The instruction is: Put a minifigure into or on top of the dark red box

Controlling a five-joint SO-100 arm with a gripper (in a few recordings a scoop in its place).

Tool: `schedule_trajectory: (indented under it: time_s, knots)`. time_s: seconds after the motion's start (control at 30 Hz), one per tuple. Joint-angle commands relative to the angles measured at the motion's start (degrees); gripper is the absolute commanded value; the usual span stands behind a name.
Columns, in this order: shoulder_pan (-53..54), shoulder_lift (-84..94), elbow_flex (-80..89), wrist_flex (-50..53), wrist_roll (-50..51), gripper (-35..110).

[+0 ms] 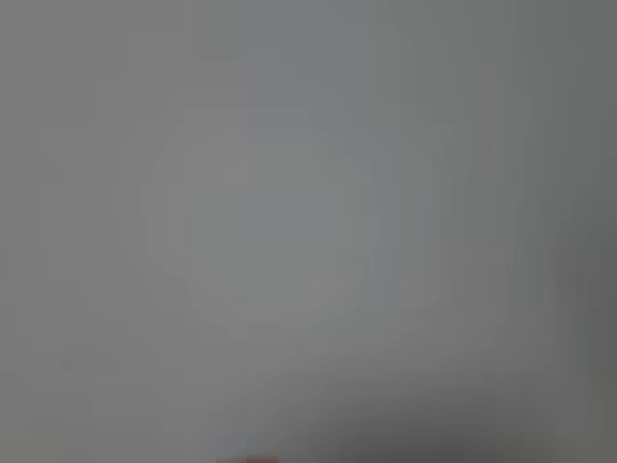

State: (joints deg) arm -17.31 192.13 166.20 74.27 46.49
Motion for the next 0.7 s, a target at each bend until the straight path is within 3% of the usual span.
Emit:
schedule_trajectory:
  time_s: [0.0,0.17,0.67]
  knots:
    - [0.6,0.0,-5.2,5.0,9.2,25]
    - [2.7,0.0,-6.5,10.7,23.0,25]
    - [10.4,-3.5,-4.1,11.3,40.9,27]
